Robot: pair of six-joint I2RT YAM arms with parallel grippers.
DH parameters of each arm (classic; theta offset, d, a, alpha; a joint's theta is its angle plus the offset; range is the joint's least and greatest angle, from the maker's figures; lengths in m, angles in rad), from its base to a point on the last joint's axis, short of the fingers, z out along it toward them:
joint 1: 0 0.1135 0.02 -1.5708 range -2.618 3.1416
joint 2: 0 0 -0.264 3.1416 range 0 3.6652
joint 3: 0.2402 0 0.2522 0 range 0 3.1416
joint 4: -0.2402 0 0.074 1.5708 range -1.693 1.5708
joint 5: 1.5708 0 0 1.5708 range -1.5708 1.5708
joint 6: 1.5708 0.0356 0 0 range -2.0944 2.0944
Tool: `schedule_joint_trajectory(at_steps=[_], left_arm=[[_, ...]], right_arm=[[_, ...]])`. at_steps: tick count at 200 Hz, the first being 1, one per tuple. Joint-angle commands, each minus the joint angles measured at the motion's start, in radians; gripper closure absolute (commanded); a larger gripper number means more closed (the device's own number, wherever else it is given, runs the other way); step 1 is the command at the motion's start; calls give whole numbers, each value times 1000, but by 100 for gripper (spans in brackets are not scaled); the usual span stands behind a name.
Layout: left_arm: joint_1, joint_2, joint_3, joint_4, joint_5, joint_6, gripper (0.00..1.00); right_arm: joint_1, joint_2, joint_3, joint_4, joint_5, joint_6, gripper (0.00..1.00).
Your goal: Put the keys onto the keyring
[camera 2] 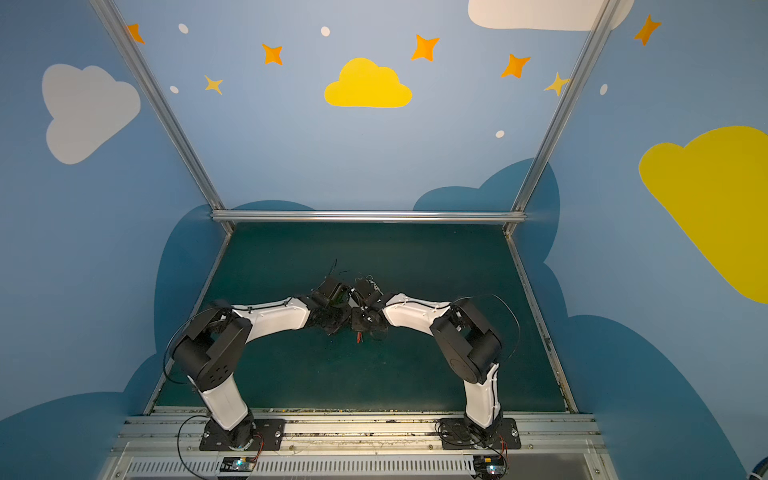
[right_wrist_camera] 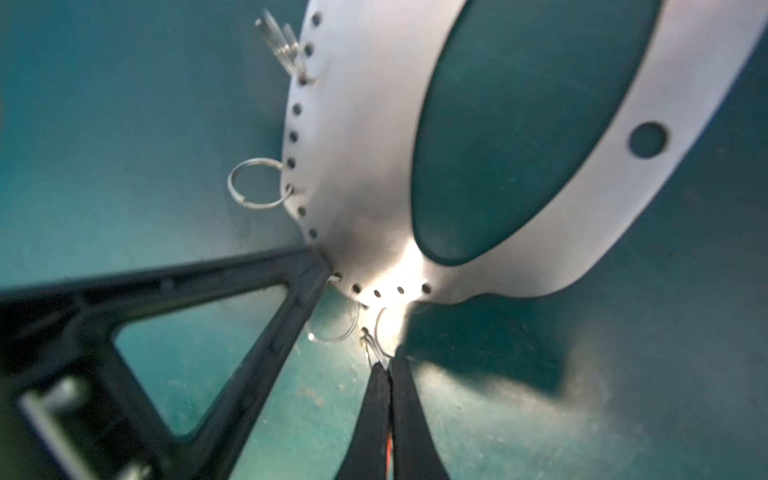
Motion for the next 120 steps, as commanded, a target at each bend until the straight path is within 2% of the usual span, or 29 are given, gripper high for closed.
schedule_joint_trajectory(at_steps=[1,40,120], left_arm=[[-9,-46,-54,50,-31,-50,96],[-3,-45,-87,98,-16,-82,96],[-5,-59,-87,96,-35,-78,96]], right_arm=[[-31,-24,-78,73,21,56,100],[-45,-45,-135,122,23,75,100],[-20,-1,-50,51,-14,17,100]])
